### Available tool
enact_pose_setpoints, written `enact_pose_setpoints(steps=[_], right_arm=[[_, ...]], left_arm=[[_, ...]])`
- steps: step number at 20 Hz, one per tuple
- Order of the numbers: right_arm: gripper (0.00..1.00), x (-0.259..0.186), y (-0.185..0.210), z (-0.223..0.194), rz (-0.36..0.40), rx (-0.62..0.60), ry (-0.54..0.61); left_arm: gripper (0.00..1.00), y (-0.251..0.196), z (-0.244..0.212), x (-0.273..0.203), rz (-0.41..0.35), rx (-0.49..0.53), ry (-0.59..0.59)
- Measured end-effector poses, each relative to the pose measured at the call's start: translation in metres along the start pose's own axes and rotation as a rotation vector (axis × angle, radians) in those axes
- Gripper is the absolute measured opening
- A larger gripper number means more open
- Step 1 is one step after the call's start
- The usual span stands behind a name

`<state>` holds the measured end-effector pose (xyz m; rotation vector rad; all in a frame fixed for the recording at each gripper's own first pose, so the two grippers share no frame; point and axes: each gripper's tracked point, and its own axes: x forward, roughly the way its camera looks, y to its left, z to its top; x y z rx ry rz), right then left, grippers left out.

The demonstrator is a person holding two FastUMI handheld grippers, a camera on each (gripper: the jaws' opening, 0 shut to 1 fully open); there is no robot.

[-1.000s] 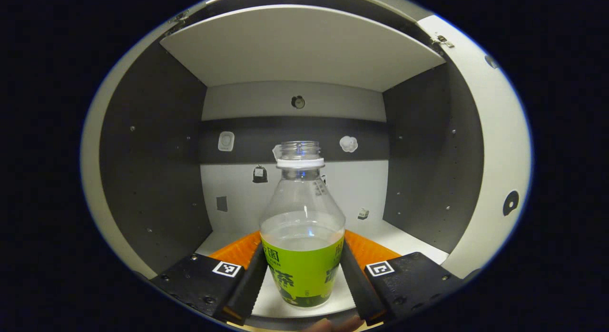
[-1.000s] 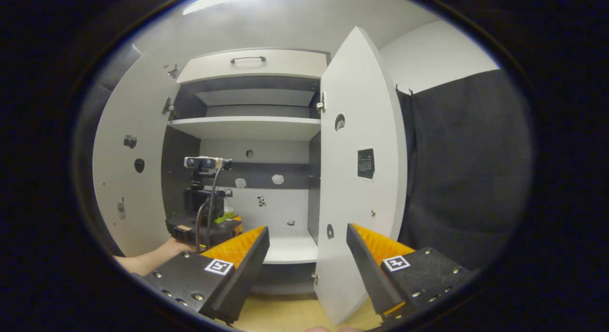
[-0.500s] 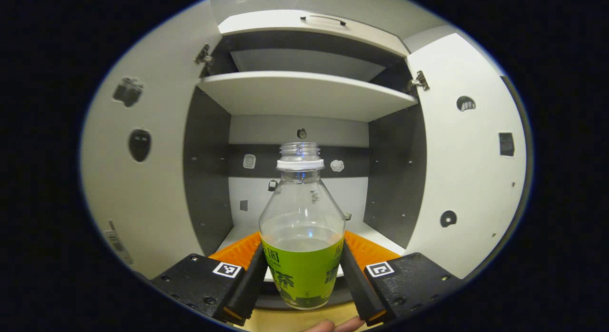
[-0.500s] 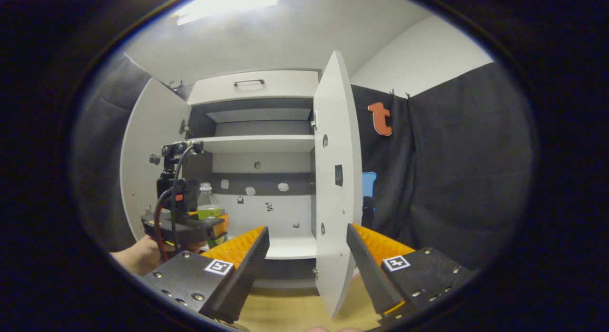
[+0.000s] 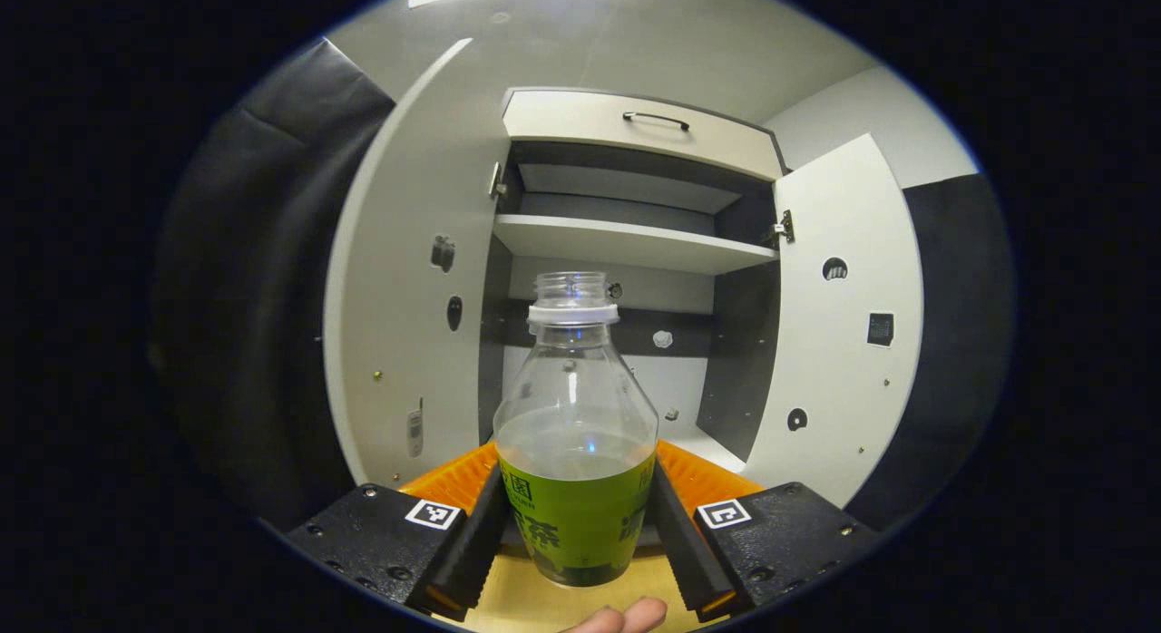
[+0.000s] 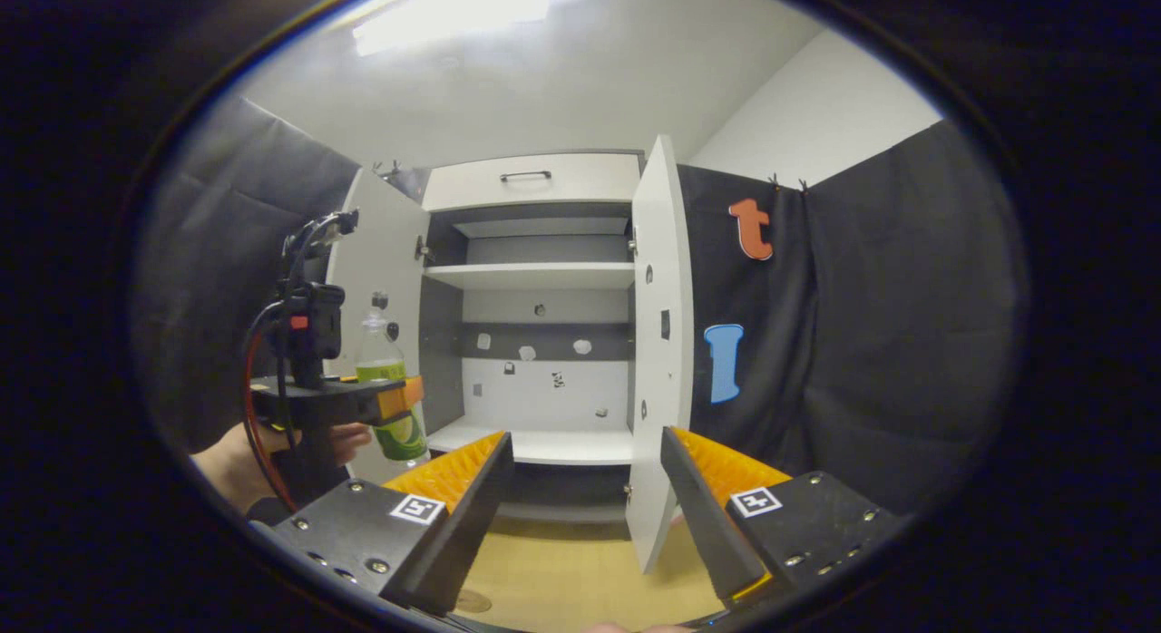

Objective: Grasp the bottle in the cabinet with the left hand and place it on the coaster, then close the right door with the right hand and the left door with the left hand.

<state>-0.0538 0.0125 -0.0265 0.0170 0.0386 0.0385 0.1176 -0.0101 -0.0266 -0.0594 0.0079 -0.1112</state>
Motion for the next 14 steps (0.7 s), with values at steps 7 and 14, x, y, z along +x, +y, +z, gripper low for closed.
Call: enact_pose_setpoints(steps=[7,14], right_arm=[[0.99,-0.015,0.009,-0.011,0.033,0.066,0.012],[0.99,0.0,0.0,-0.026,0.025,0.069,0.012]], left_arm=[[0.8,0.001,-0.055,-0.052,0.011,-0.012,-0.033],[0.8,-0.005,-0.187,-0.066,-0.034,-0.056,0.078]])
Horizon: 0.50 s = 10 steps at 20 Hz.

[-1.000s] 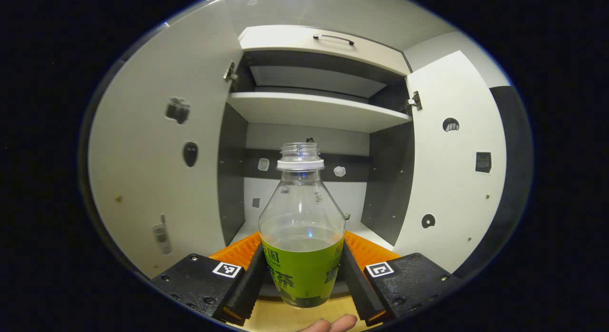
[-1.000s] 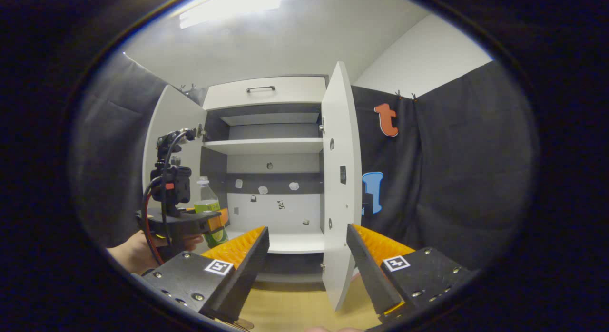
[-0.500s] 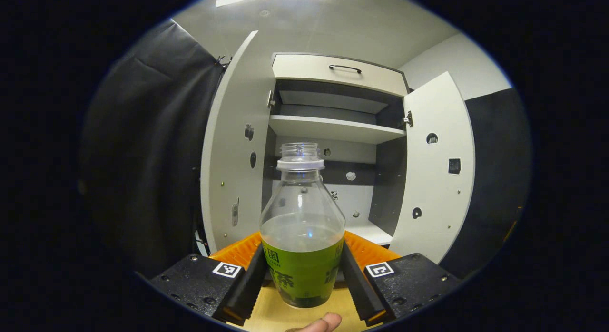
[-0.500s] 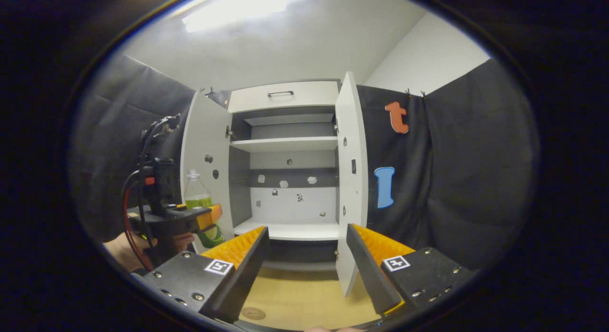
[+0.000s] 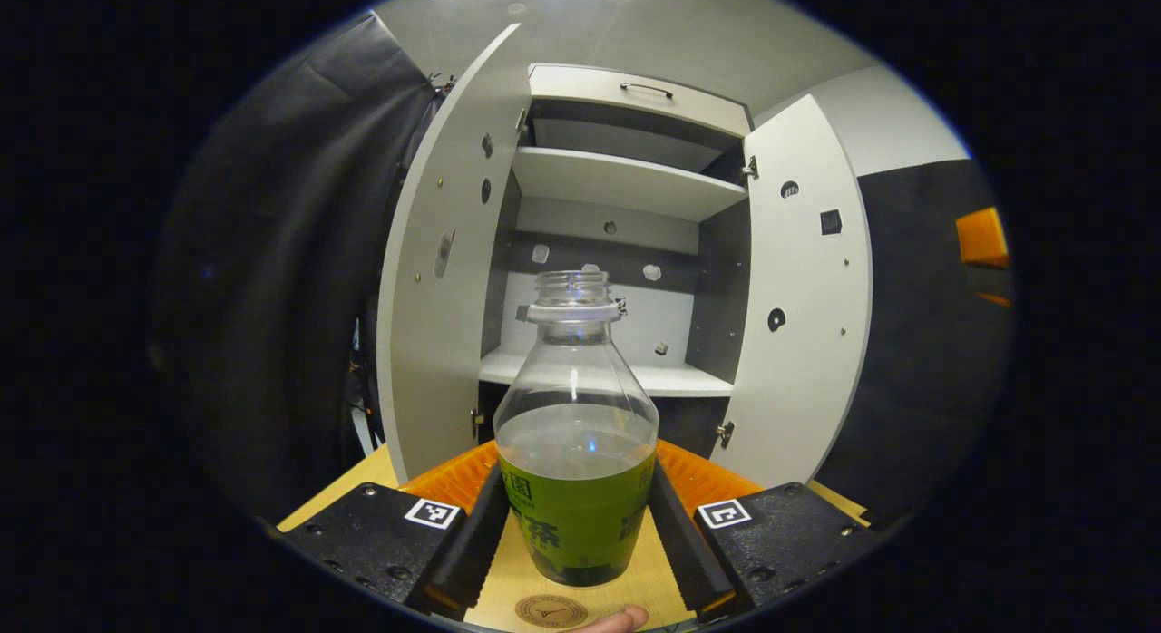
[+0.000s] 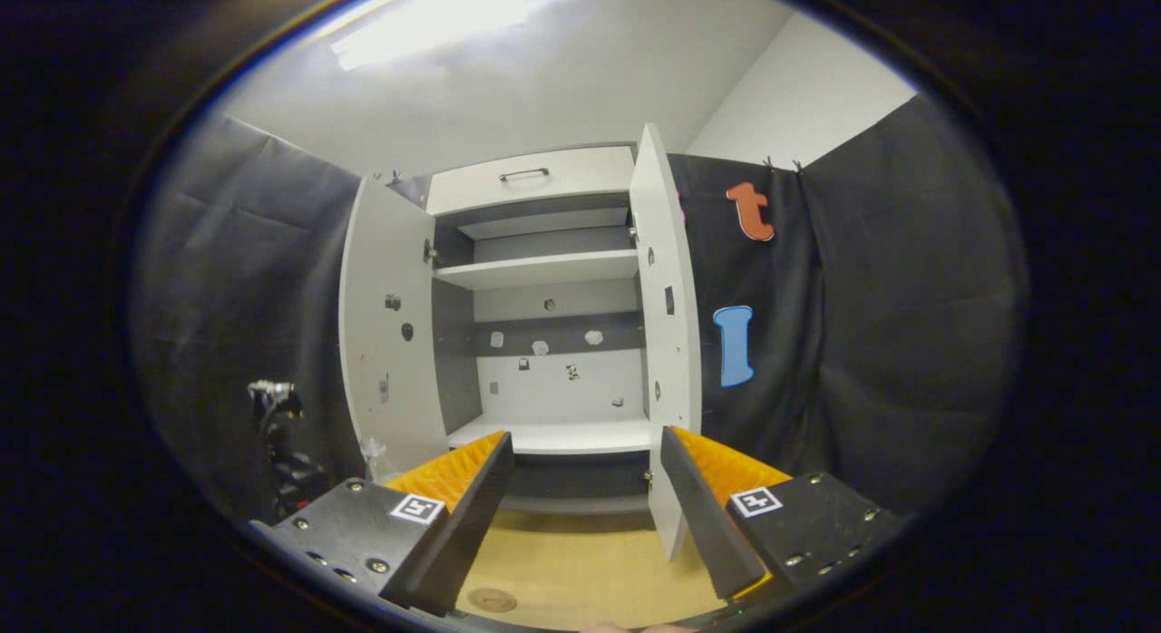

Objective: Grasp the bottle in the cabinet with the left hand and place it on the coaster, then close the right door with the right hand and the left door with the left hand.

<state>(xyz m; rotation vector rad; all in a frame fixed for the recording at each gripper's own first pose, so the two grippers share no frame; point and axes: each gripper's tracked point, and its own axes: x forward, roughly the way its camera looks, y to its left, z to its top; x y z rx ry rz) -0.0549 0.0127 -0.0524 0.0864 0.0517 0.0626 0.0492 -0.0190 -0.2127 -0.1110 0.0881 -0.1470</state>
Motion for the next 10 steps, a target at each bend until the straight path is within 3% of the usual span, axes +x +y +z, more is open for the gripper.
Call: enact_pose_setpoints(steps=[5,10], right_arm=[[0.99,0.023,-0.012,-0.012,-0.031,-0.011,0.046],[0.99,0.062,0.002,-0.022,-0.001,0.065,0.077]], left_arm=[[0.81,0.015,-0.091,0.004,-0.001,0.085,0.104],[0.81,0.017,-0.161,-0.002,-0.056,0.125,0.193]])
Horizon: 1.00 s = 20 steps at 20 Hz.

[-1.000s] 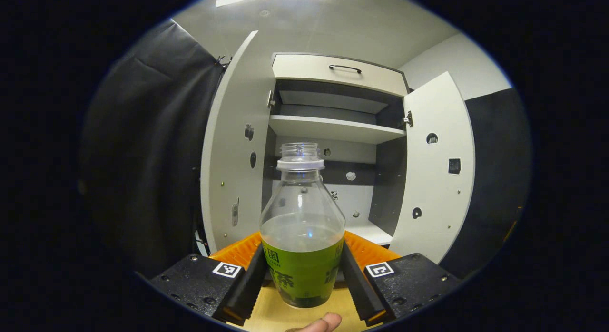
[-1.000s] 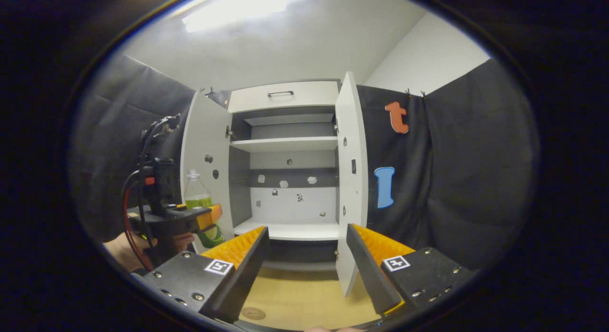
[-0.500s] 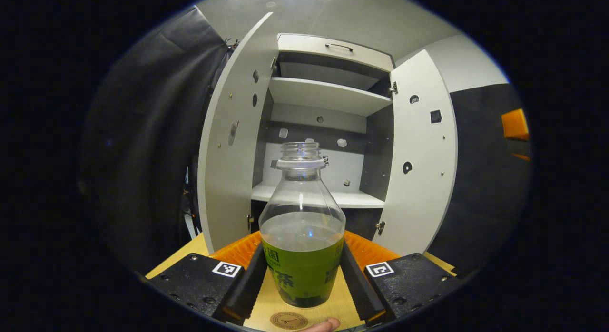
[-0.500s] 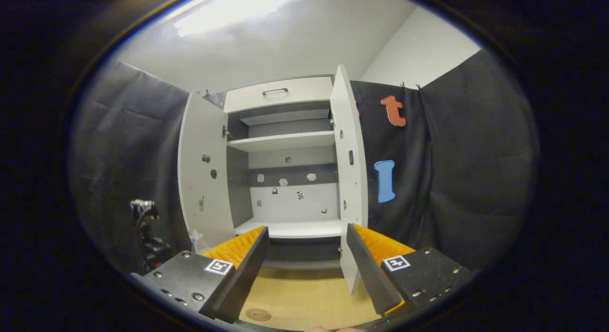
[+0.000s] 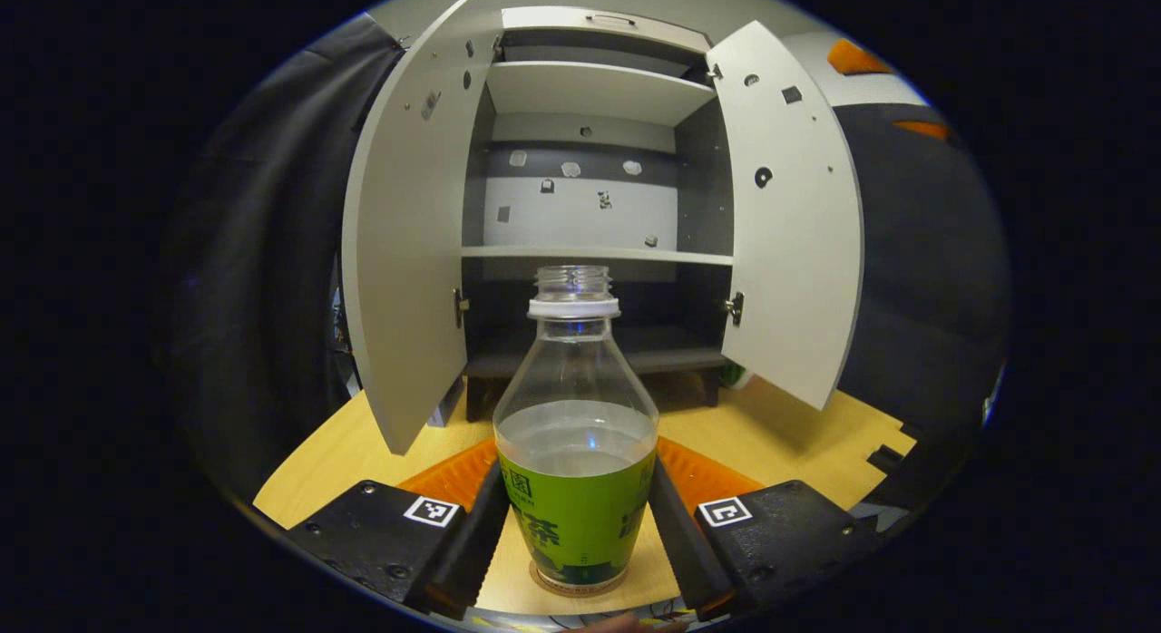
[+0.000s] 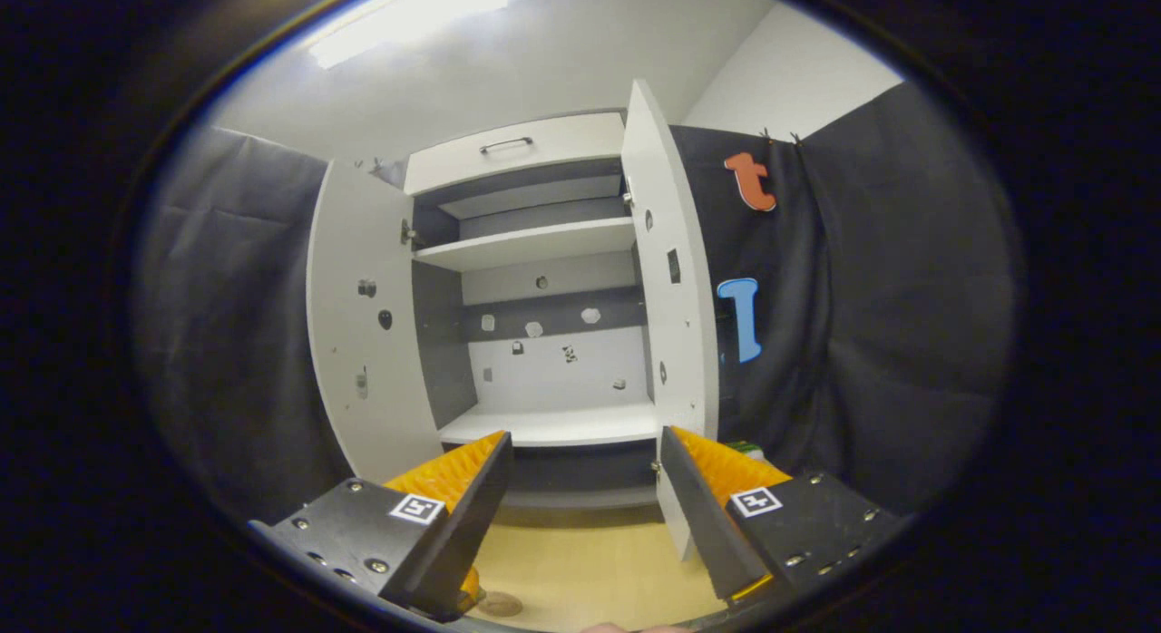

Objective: Grasp the bottle in the cabinet with the left hand and place it on the coaster, then close the right door with the right hand and the left door with the left hand.

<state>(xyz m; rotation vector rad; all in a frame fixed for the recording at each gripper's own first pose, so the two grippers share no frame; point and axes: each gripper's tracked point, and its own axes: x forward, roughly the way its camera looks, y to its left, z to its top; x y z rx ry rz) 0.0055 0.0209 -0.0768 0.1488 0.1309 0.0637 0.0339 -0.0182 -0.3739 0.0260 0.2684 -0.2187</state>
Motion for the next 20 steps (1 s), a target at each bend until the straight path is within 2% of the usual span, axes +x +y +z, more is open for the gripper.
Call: enact_pose_setpoints(steps=[3,8,11,13,16,17,19,20], right_arm=[[0.99,0.031,0.016,0.002,0.044,0.045,-0.019],[0.99,0.075,0.052,0.01,0.166,0.168,-0.076],[0.99,0.093,0.063,0.003,0.203,0.202,-0.046],[0.98,0.098,0.068,-0.002,0.226,0.235,-0.01],[0.99,0.098,0.07,-0.001,0.248,0.307,0.0],[0.99,0.1,0.063,-0.003,0.217,0.288,-0.008],[0.98,0.102,0.05,-0.009,0.162,0.162,-0.036],[0.98,0.097,0.053,-0.016,0.164,0.098,-0.034]], left_arm=[[0.81,-0.01,-0.016,0.004,-0.041,0.03,-0.007],[0.81,-0.019,-0.023,0.017,-0.111,0.083,-0.047],[0.81,-0.018,-0.046,0.025,-0.127,0.099,-0.009],[0.82,-0.01,-0.06,0.025,-0.108,0.096,0.043],[0.83,-0.014,-0.049,0.022,-0.136,0.065,0.026],[0.83,-0.015,-0.047,0.023,-0.141,0.065,0.018],[0.83,-0.014,-0.045,0.024,-0.141,0.102,0.022],[0.84,-0.014,-0.04,0.024,-0.143,0.112,0.015]])
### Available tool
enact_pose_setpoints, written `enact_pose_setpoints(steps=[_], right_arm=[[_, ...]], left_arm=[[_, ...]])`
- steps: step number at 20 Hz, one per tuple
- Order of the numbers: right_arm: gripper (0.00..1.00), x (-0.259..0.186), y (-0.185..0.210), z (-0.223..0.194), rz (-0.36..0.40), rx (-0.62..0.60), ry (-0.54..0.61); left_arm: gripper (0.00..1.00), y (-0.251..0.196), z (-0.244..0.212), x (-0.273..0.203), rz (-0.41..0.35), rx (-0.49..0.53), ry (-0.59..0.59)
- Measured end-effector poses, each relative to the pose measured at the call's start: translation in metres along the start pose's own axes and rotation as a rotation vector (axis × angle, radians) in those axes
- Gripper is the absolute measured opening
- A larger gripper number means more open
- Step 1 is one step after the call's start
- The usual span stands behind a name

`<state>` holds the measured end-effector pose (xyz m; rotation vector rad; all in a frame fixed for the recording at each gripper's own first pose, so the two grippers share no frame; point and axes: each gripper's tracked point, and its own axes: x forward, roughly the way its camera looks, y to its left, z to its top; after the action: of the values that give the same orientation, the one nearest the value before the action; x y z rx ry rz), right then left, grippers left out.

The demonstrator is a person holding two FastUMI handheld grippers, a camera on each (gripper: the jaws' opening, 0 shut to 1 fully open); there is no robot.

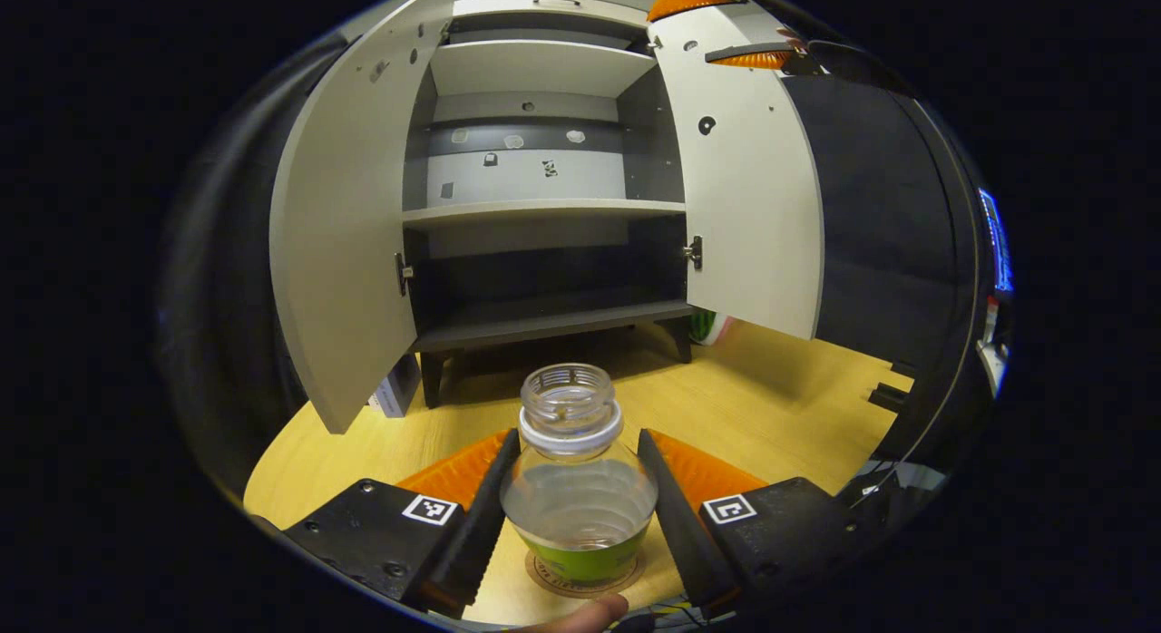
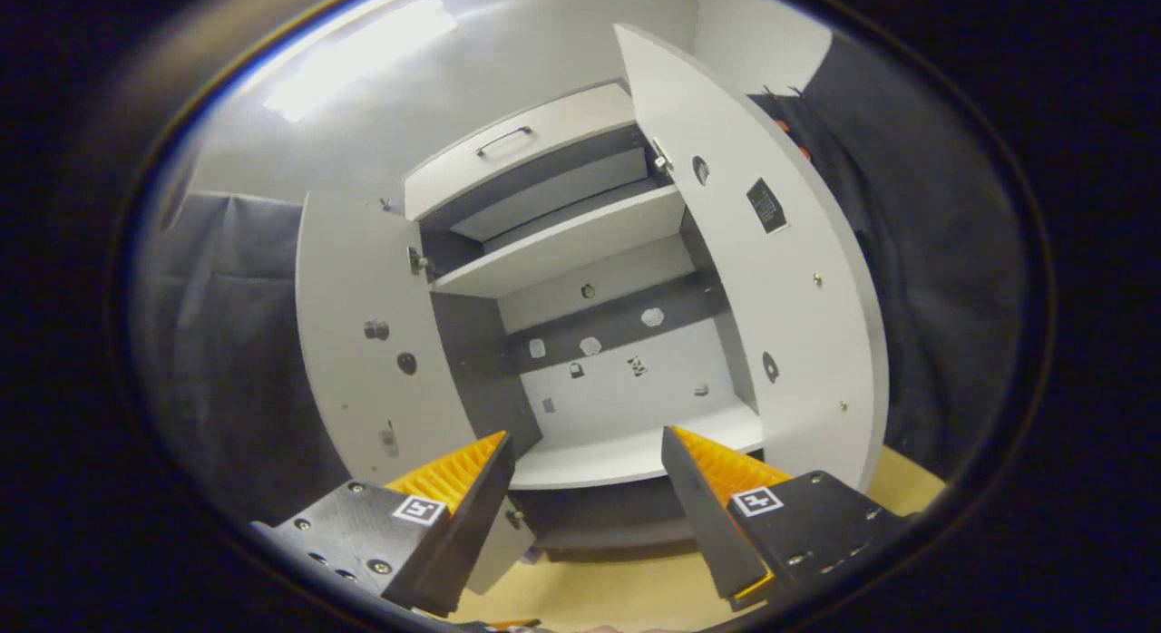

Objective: Grasp the bottle in the cabinet with the left hand and place it on the coaster, then close the right door with the right hand and the left door with the left hand.

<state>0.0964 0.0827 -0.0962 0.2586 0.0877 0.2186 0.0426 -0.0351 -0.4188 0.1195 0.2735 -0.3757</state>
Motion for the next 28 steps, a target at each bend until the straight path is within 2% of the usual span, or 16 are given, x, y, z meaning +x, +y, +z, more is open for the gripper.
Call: enact_pose_setpoints(steps=[3,6,8,9,10,15,18,20,28], right_arm=[[0.99,-0.014,0.016,-0.01,0.043,-0.089,0.009],[0.99,-0.029,0.029,-0.003,0.062,-0.055,-0.004],[0.99,-0.037,0.029,0.007,0.05,-0.028,-0.016],[0.94,-0.041,0.027,0.012,0.04,-0.023,-0.02],[0.98,-0.045,0.024,0.016,0.027,-0.024,-0.025],[0.98,-0.065,0.012,0.041,-0.024,-0.092,-0.065],[0.98,-0.073,0.007,0.055,-0.044,-0.097,-0.083],[0.98,-0.079,0.003,0.064,-0.052,-0.088,-0.1],[0.98,-0.101,-0.035,0.076,-0.12,-0.164,-0.133]], left_arm=[[0.84,-0.001,0.014,-0.005,-0.001,-0.006,-0.016],[0.85,0.002,0.037,-0.015,0.008,-0.009,-0.035],[0.85,0.006,0.056,-0.025,0.019,-0.005,-0.052],[0.85,0.007,0.067,-0.03,0.024,-0.002,-0.059],[0.85,0.008,0.08,-0.036,0.026,0.0,-0.075],[0.86,0.015,0.152,-0.07,0.036,0.011,-0.132],[0.88,0.029,0.2,-0.093,0.084,0.007,-0.173],[0.98,0.049,0.22,-0.106,0.153,0.02,-0.173],[1.0,0.092,0.284,-0.148,0.24,-0.007,-0.158]])
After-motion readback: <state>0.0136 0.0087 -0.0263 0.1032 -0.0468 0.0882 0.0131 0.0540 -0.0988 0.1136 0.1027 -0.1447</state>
